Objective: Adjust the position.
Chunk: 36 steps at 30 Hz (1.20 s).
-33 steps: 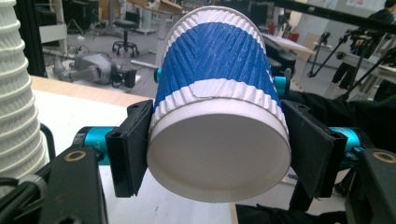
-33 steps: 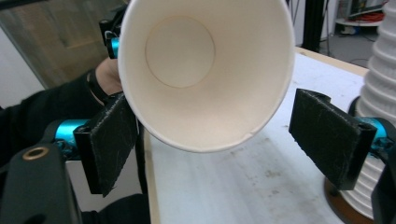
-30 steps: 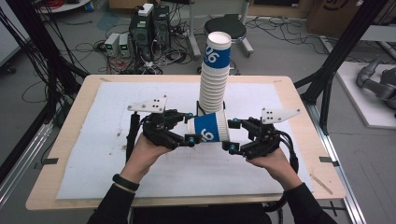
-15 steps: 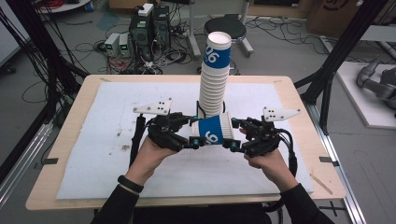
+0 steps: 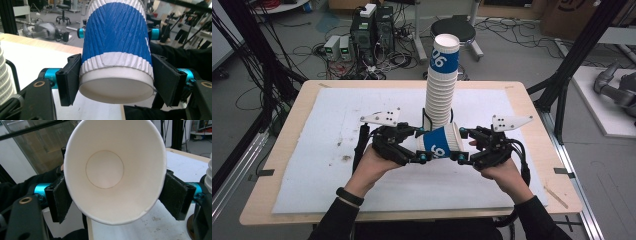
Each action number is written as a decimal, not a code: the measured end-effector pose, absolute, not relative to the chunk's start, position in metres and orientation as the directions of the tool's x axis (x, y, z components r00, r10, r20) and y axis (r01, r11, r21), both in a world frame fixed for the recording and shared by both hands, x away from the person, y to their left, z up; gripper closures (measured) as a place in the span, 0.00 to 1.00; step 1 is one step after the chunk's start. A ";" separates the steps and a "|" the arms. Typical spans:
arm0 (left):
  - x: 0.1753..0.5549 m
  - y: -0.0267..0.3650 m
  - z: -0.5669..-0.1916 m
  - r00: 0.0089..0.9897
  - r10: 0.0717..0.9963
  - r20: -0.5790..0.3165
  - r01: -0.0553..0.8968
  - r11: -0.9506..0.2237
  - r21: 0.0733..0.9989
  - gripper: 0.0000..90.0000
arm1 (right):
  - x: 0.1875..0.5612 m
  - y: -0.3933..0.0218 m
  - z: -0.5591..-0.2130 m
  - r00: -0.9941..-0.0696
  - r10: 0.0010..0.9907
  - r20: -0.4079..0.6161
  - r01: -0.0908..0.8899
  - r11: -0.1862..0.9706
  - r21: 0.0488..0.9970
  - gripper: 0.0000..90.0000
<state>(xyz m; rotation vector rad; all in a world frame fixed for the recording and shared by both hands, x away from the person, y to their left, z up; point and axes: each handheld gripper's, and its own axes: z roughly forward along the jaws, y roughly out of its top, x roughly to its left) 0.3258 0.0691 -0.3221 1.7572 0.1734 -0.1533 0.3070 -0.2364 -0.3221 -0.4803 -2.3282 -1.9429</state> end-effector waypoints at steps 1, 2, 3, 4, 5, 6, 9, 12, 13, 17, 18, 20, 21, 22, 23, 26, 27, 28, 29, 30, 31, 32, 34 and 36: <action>0.326 0.069 -0.322 0.981 0.035 -0.193 0.196 -0.207 0.959 0.31 | 0.307 -0.236 -0.322 -0.951 0.196 0.239 0.273 0.166 0.948 0.22; 0.325 0.068 -0.321 0.981 0.041 -0.188 0.193 -0.234 0.953 0.30 | 0.307 -0.236 -0.322 -0.951 0.199 0.237 0.273 0.178 0.946 0.22; 0.325 0.067 -0.320 0.982 0.042 -0.186 0.190 -0.249 0.950 0.29 | 0.306 -0.235 -0.321 -0.952 0.204 0.227 0.268 0.203 0.942 0.22; 0.324 0.066 -0.319 0.983 0.038 -0.180 0.183 -0.280 0.942 0.28 | 0.306 -0.234 -0.321 -0.953 0.205 0.221 0.264 0.214 0.940 0.23; 0.323 0.065 -0.318 0.984 0.045 -0.170 0.175 -0.305 0.936 0.28 | 0.306 -0.234 -0.320 -0.954 0.199 0.224 0.268 0.230 0.936 0.23; 0.322 0.065 -0.317 0.985 0.052 -0.162 0.170 -0.323 0.931 0.27 | 0.306 -0.234 -0.320 -0.953 0.201 0.225 0.270 0.240 0.932 0.23; 0.320 0.062 -0.316 0.989 0.048 -0.142 0.150 -0.390 0.909 0.27 | 0.306 -0.234 -0.318 -0.957 0.204 0.206 0.258 0.276 0.926 0.23; 0.319 0.059 -0.316 0.990 0.055 -0.127 0.138 -0.433 0.891 0.26 | 0.306 -0.233 -0.317 -0.959 0.201 0.201 0.256 0.301 0.918 0.23; 0.319 0.057 -0.317 0.991 0.061 -0.119 0.134 -0.447 0.884 0.26 | 0.306 -0.233 -0.317 -0.958 0.200 0.203 0.259 0.311 0.915 0.23; 0.317 0.054 -0.318 0.992 0.063 -0.112 0.129 -0.470 0.873 0.25 | 0.306 -0.232 -0.316 -0.960 0.200 0.194 0.254 0.343 0.904 0.23; 0.317 0.053 -0.319 0.992 0.062 -0.107 0.124 -0.475 0.871 0.25 | 0.306 -0.232 -0.316 -0.961 0.199 0.192 0.252 0.347 0.904 0.23; 0.316 0.050 -0.320 0.993 0.067 -0.102 0.122 -0.495 0.860 0.25 | 0.305 -0.231 -0.316 -0.962 0.197 0.189 0.250 0.358 0.900 0.23; 0.316 0.049 -0.321 0.992 0.068 -0.102 0.123 -0.502 0.856 0.25 | 0.305 -0.231 -0.316 -0.962 0.197 0.187 0.249 0.365 0.897 0.23; 0.316 0.048 -0.322 0.993 0.065 -0.100 0.119 -0.507 0.854 0.25 | 0.305 -0.230 -0.315 -0.963 0.198 0.184 0.247 0.370 0.896 0.23; 0.316 0.047 -0.322 0.993 0.065 -0.101 0.120 -0.511 0.851 0.25 | 0.305 -0.230 -0.315 -0.963 0.197 0.185 0.248 0.374 0.894 0.23; 0.315 0.046 -0.323 0.993 0.060 -0.103 0.119 -0.516 0.848 0.26 | 0.305 -0.230 -0.315 -0.963 0.198 0.184 0.248 0.377 0.893 0.23; 0.316 0.046 -0.323 0.993 0.057 -0.103 0.118 -0.516 0.848 0.28 | 0.305 -0.230 -0.315 -0.963 0.198 0.183 0.248 0.378 0.892 0.23; 0.316 0.046 -0.324 0.993 0.054 -0.103 0.116 -0.518 0.848 0.30 | 0.305 -0.231 -0.315 -0.963 0.200 0.183 0.248 0.381 0.891 0.23; 0.316 0.046 -0.324 0.993 0.054 -0.105 0.118 -0.519 0.846 0.31 | 0.305 -0.231 -0.315 -0.963 0.199 0.183 0.248 0.384 0.889 0.23; 0.316 0.046 -0.324 0.993 0.055 -0.108 0.121 -0.519 0.846 0.32 | 0.305 -0.230 -0.315 -0.962 0.200 0.184 0.250 0.387 0.887 0.23; 0.317 0.046 -0.325 0.993 0.051 -0.106 0.117 -0.523 0.844 0.32 | 0.305 -0.230 -0.315 -0.962 0.202 0.186 0.253 0.387 0.887 0.23; 0.317 0.046 -0.325 0.993 0.049 -0.107 0.116 -0.524 0.844 0.32 | 0.305 -0.230 -0.316 -0.963 0.199 0.181 0.247 0.389 0.888 0.23; 0.317 0.045 -0.326 0.993 0.042 -0.113 0.119 -0.521 0.846 0.33 | 0.305 -0.230 -0.315 -0.963 0.200 0.179 0.245 0.385 0.890 0.22; 0.318 0.045 -0.327 0.992 0.038 -0.119 0.122 -0.509 0.852 0.33 | 0.305 -0.229 -0.315 -0.962 0.204 0.182 0.249 0.378 0.892 0.19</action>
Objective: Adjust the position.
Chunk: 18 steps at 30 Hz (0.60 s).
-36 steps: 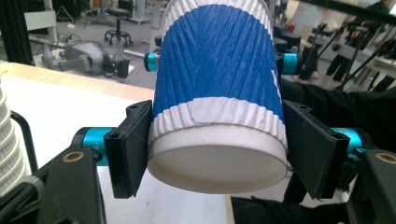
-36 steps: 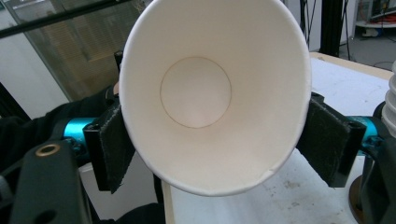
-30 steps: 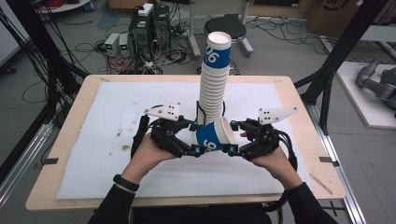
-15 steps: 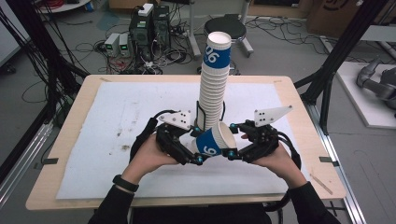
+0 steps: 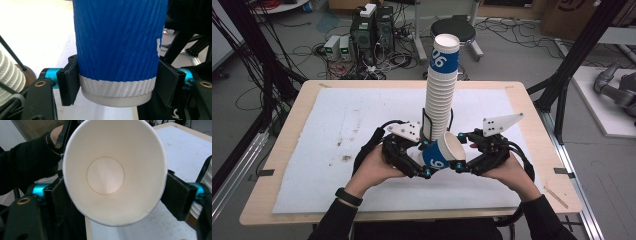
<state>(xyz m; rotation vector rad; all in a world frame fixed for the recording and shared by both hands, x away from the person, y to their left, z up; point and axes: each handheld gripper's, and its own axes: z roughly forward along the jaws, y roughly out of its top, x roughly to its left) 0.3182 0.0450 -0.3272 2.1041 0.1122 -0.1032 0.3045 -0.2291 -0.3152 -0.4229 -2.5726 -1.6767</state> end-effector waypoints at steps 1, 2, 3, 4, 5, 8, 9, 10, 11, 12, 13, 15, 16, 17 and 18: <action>0.319 0.045 -0.328 0.991 0.033 -0.127 0.126 -0.497 0.858 0.33 | 0.304 -0.229 -0.315 -0.961 0.205 0.184 0.250 0.371 0.894 0.19; 0.320 0.047 -0.328 0.991 0.022 -0.131 0.126 -0.472 0.873 0.33 | 0.304 -0.229 -0.315 -0.961 0.204 0.185 0.249 0.359 0.900 0.19; 0.320 0.047 -0.328 0.991 0.020 -0.134 0.127 -0.465 0.876 0.33 | 0.304 -0.230 -0.313 -0.960 0.200 0.194 0.254 0.340 0.905 0.19; 0.320 0.048 -0.327 0.991 0.015 -0.133 0.126 -0.451 0.883 0.33 | 0.304 -0.230 -0.313 -0.960 0.199 0.197 0.255 0.334 0.907 0.19; 0.320 0.050 -0.327 0.992 0.012 -0.128 0.121 -0.432 0.894 0.33 | 0.304 -0.231 -0.312 -0.960 0.198 0.200 0.256 0.323 0.911 0.19; 0.321 0.052 -0.324 0.992 0.005 -0.129 0.120 -0.399 0.909 0.33 | 0.303 -0.233 -0.310 -0.960 0.196 0.200 0.253 0.294 0.922 0.19; 0.321 0.053 -0.324 0.992 0.004 -0.128 0.119 -0.389 0.914 0.33 | 0.302 -0.234 -0.309 -0.960 0.194 0.204 0.254 0.283 0.925 0.19; 0.320 0.053 -0.324 0.991 0.007 -0.136 0.129 -0.372 0.919 0.33 | 0.302 -0.234 -0.309 -0.960 0.194 0.203 0.252 0.277 0.927 0.19; 0.321 0.054 -0.323 0.990 0.007 -0.139 0.132 -0.365 0.922 0.33 | 0.301 -0.235 -0.308 -0.961 0.197 0.196 0.245 0.270 0.931 0.19; 0.322 0.055 -0.323 0.991 0.001 -0.134 0.125 -0.367 0.922 0.33 | 0.301 -0.236 -0.307 -0.961 0.200 0.190 0.239 0.262 0.935 0.19; 0.321 0.055 -0.323 0.990 0.001 -0.143 0.134 -0.357 0.925 0.33 | 0.301 -0.236 -0.307 -0.961 0.203 0.186 0.236 0.259 0.937 0.19; 0.322 0.056 -0.323 0.990 0.000 -0.144 0.135 -0.351 0.927 0.33 | 0.300 -0.236 -0.305 -0.961 0.207 0.184 0.234 0.251 0.939 0.19; 0.322 0.056 -0.323 0.989 -0.001 -0.148 0.138 -0.346 0.928 0.33 | 0.299 -0.236 -0.305 -0.961 0.212 0.180 0.231 0.246 0.941 0.19; 0.322 0.057 -0.324 0.988 -0.004 -0.153 0.142 -0.344 0.928 0.33 | 0.299 -0.236 -0.305 -0.960 0.211 0.185 0.234 0.242 0.942 0.19; 0.323 0.058 -0.323 0.989 -0.007 -0.149 0.137 -0.345 0.929 0.33 | 0.299 -0.236 -0.305 -0.960 0.206 0.190 0.238 0.240 0.941 0.19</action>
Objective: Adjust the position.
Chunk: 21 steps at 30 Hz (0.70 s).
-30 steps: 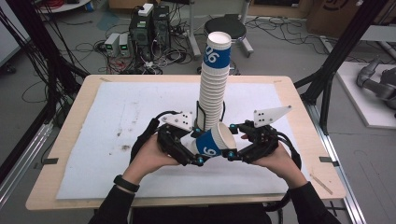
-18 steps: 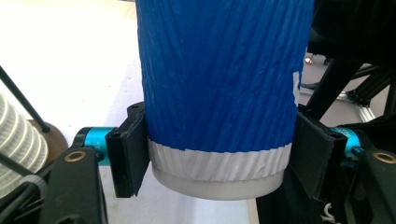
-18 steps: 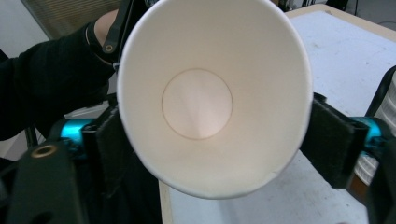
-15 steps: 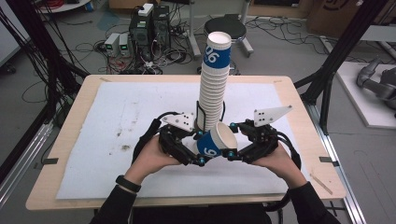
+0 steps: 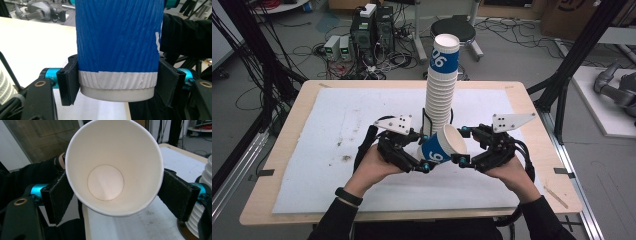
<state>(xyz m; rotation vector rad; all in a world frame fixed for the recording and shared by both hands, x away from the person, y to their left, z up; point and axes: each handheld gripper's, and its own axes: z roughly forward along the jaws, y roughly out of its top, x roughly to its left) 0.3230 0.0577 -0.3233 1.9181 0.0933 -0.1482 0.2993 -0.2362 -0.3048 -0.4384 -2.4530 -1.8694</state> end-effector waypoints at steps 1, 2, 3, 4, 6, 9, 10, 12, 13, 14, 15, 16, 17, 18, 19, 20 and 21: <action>0.323 0.058 -0.323 0.988 0.000 -0.153 0.144 -0.339 0.930 0.33 | 0.300 -0.237 -0.305 -0.961 0.201 0.192 0.238 0.237 0.942 0.19; 0.324 0.059 -0.324 0.988 0.008 -0.154 0.148 -0.336 0.930 0.33 | 0.300 -0.237 -0.305 -0.960 0.205 0.194 0.241 0.241 0.940 0.19; 0.324 0.060 -0.324 0.988 0.006 -0.152 0.146 -0.331 0.932 0.33 | 0.300 -0.239 -0.305 -0.958 0.216 0.190 0.240 0.237 0.942 0.19; 0.325 0.062 -0.324 0.987 0.009 -0.160 0.154 -0.323 0.934 0.33 | 0.301 -0.240 -0.305 -0.959 0.213 0.187 0.237 0.235 0.943 0.19; 0.327 0.065 -0.325 0.985 0.017 -0.169 0.166 -0.297 0.940 0.33 | 0.301 -0.242 -0.304 -0.958 0.218 0.187 0.234 0.215 0.948 0.19; 0.329 0.070 -0.325 0.984 0.024 -0.177 0.177 -0.245 0.953 0.33 | 0.301 -0.244 -0.305 -0.956 0.222 0.192 0.236 0.193 0.952 0.19; 0.329 0.071 -0.325 0.984 0.024 -0.178 0.178 -0.231 0.956 0.33 | 0.302 -0.243 -0.305 -0.953 0.230 0.195 0.240 0.190 0.952 0.19; 0.328 0.073 -0.323 0.984 0.022 -0.177 0.178 -0.204 0.963 0.33 | 0.303 -0.243 -0.307 -0.950 0.231 0.210 0.254 0.182 0.950 0.19; 0.328 0.073 -0.323 0.984 0.021 -0.176 0.177 -0.195 0.965 0.33 | 0.304 -0.243 -0.308 -0.948 0.237 0.214 0.258 0.175 0.950 0.19; 0.328 0.073 -0.322 0.984 0.021 -0.174 0.175 -0.194 0.965 0.33 | 0.304 -0.242 -0.308 -0.946 0.237 0.222 0.264 0.164 0.950 0.19; 0.327 0.073 -0.322 0.984 0.023 -0.175 0.176 -0.192 0.966 0.33 | 0.303 -0.242 -0.309 -0.945 0.231 0.231 0.270 0.155 0.950 0.19; 0.327 0.072 -0.323 0.984 0.022 -0.175 0.176 -0.188 0.966 0.33 | 0.303 -0.241 -0.309 -0.944 0.227 0.238 0.275 0.149 0.950 0.19; 0.327 0.072 -0.323 0.985 0.020 -0.171 0.172 -0.189 0.967 0.33 | 0.302 -0.239 -0.309 -0.946 0.220 0.239 0.274 0.143 0.951 0.19; 0.327 0.071 -0.323 0.985 0.017 -0.172 0.172 -0.189 0.967 0.33 | 0.302 -0.238 -0.309 -0.947 0.216 0.238 0.271 0.139 0.953 0.19; 0.327 0.070 -0.323 0.985 0.013 -0.173 0.172 -0.184 0.968 0.33 | 0.301 -0.237 -0.309 -0.947 0.212 0.241 0.272 0.128 0.954 0.19; 0.326 0.069 -0.323 0.984 0.010 -0.177 0.175 -0.179 0.968 0.33 | 0.301 -0.236 -0.309 -0.947 0.206 0.245 0.274 0.126 0.953 0.19; 0.326 0.068 -0.323 0.984 0.010 -0.179 0.178 -0.177 0.968 0.33 | 0.301 -0.235 -0.310 -0.946 0.205 0.250 0.278 0.117 0.953 0.19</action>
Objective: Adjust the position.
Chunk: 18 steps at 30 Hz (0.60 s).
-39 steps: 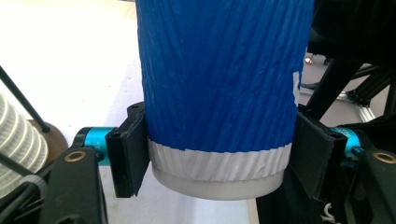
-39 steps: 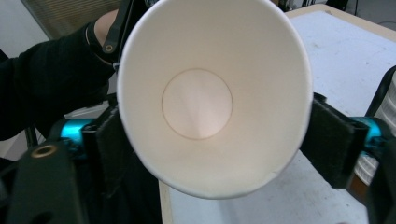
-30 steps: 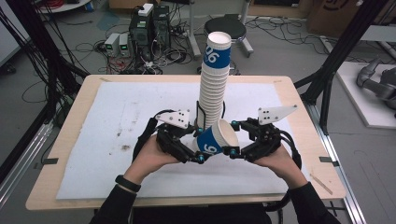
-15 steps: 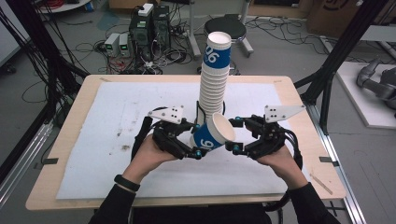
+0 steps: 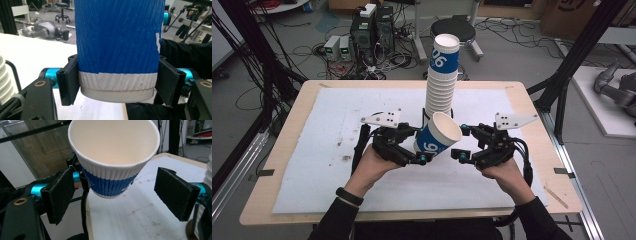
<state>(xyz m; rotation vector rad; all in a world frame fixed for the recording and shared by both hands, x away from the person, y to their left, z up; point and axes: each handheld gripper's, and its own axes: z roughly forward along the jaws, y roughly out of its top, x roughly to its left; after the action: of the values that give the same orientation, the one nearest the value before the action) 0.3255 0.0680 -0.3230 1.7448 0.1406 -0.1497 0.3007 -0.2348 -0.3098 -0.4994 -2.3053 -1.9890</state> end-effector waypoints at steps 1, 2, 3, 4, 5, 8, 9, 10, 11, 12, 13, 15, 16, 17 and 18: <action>0.325 0.067 -0.323 0.985 0.006 -0.175 0.173 -0.182 0.968 0.33 | 0.301 -0.234 -0.310 -0.945 0.206 0.254 0.280 0.112 0.953 0.19; 0.325 0.066 -0.323 0.984 0.003 -0.176 0.173 -0.182 0.968 0.33 | 0.300 -0.234 -0.310 -0.944 0.206 0.258 0.283 0.103 0.953 0.19; 0.325 0.065 -0.324 0.984 0.002 -0.177 0.174 -0.185 0.967 0.33 | 0.300 -0.233 -0.310 -0.942 0.201 0.268 0.290 0.091 0.953 0.19; 0.325 0.064 -0.324 0.984 -0.001 -0.177 0.173 -0.186 0.967 0.33 | 0.301 -0.233 -0.310 -0.943 0.195 0.270 0.291 0.089 0.953 0.19; 0.324 0.063 -0.325 0.984 -0.004 -0.178 0.174 -0.187 0.967 0.33 | 0.300 -0.233 -0.310 -0.943 0.191 0.271 0.290 0.083 0.953 0.19; 0.324 0.059 -0.326 0.983 -0.011 -0.182 0.176 -0.195 0.965 0.33 | 0.300 -0.232 -0.310 -0.943 0.183 0.279 0.296 0.073 0.952 0.19; 0.323 0.057 -0.327 0.983 -0.013 -0.184 0.178 -0.198 0.964 0.33 | 0.300 -0.232 -0.310 -0.943 0.182 0.280 0.296 0.070 0.952 0.19; 0.323 0.056 -0.328 0.983 -0.018 -0.183 0.175 -0.203 0.963 0.33 | 0.300 -0.232 -0.310 -0.943 0.176 0.282 0.297 0.065 0.953 0.19; 0.323 0.055 -0.328 0.983 -0.018 -0.185 0.177 -0.204 0.963 0.33 | 0.300 -0.232 -0.310 -0.943 0.178 0.282 0.297 0.063 0.953 0.19; 0.323 0.054 -0.329 0.983 -0.023 -0.181 0.173 -0.211 0.962 0.33 | 0.300 -0.232 -0.310 -0.943 0.178 0.281 0.296 0.061 0.953 0.19; 0.322 0.052 -0.329 0.983 -0.024 -0.183 0.174 -0.215 0.961 0.33 | 0.300 -0.232 -0.310 -0.944 0.175 0.279 0.293 0.057 0.954 0.19; 0.322 0.050 -0.331 0.982 -0.027 -0.186 0.176 -0.217 0.960 0.33 | 0.299 -0.233 -0.309 -0.947 0.171 0.273 0.287 0.059 0.956 0.21; 0.322 0.049 -0.331 0.982 -0.025 -0.188 0.178 -0.219 0.959 0.33 | 0.299 -0.233 -0.309 -0.948 0.172 0.268 0.282 0.063 0.957 0.22; 0.321 0.048 -0.331 0.982 -0.021 -0.187 0.177 -0.227 0.958 0.32 | 0.299 -0.233 -0.309 -0.948 0.174 0.266 0.281 0.067 0.958 0.22; 0.321 0.048 -0.331 0.983 -0.020 -0.182 0.173 -0.230 0.958 0.32 | 0.299 -0.233 -0.309 -0.949 0.174 0.263 0.278 0.071 0.958 0.23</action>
<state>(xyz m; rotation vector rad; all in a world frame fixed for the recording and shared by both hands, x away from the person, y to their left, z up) 0.3208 0.0481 -0.3313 1.7956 0.1125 -0.1793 0.2990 -0.2330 -0.3092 -0.4747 -2.2402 -2.0343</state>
